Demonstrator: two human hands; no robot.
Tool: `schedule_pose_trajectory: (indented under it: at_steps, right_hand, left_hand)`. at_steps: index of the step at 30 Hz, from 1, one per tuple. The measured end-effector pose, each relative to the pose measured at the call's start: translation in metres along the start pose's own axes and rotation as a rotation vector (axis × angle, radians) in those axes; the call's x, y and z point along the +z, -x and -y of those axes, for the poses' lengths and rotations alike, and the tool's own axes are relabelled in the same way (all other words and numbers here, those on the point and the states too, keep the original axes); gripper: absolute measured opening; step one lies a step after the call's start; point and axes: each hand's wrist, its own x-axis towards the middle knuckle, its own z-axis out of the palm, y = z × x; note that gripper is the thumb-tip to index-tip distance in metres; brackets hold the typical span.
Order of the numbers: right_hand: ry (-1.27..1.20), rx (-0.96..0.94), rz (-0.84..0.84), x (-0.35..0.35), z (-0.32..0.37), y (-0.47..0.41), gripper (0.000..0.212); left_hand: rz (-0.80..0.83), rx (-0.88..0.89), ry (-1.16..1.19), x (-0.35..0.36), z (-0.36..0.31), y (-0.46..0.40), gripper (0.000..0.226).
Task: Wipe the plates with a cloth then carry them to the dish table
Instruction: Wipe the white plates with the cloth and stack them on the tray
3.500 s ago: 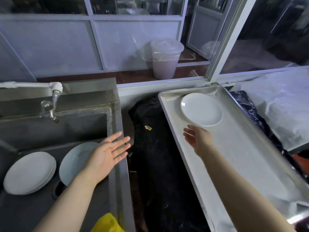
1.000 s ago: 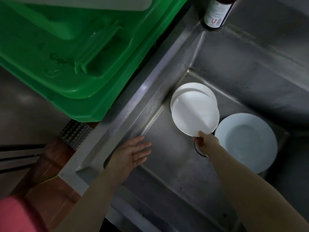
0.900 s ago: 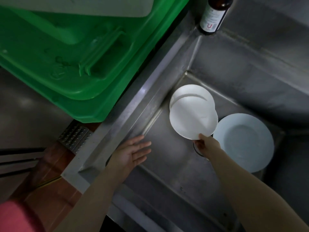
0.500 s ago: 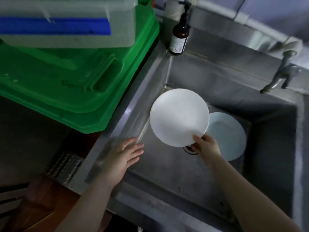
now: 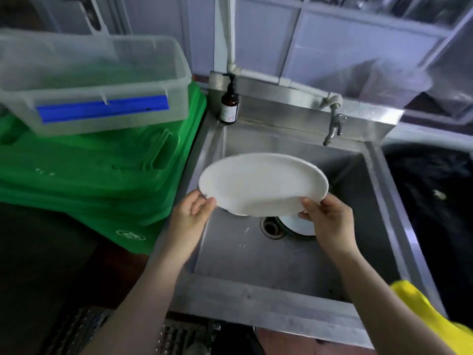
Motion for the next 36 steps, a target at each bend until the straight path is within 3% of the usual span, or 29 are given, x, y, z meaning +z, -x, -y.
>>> schedule_pose_trajectory:
  at_steps: [7,11,15,19,25,29,36]
  right_hand:
    - [0.04,-0.177,-0.077,-0.014,0.025,0.036,0.046]
    - [-0.014,-0.211,-0.065,-0.024,0.03,0.046,0.056]
    - [-0.084,-0.223,-0.07,-0.041,0.027,0.049,0.053]
    - [-0.079,-0.261,-0.088,-0.071,0.019,0.043,0.047]
    - [-0.009,-0.277,-0.142,-0.134,0.015,0.03,0.051]
    - [-0.022,-0.237,-0.157,-0.176,0.009,0.023,0.043]
    - [-0.065,-0.172,-0.103,-0.225,-0.01,0.008,0.051]
  left_hand:
    - [-0.03,0.177,-0.081,-0.002,-0.019,0.018,0.029]
    - [0.011,0.183,-0.028,0.001,-0.016,0.021,0.021]
    - [0.034,0.231,-0.059,0.015,-0.016,0.022,0.049]
    - [0.057,0.249,-0.098,0.045,-0.022,0.022,0.056]
    - [0.08,0.248,-0.1,0.113,-0.032,0.032,0.048]
    - [0.094,0.21,-0.124,0.156,-0.027,0.039,0.026]
    - [0.067,0.182,-0.162,0.203,-0.027,0.055,0.028]
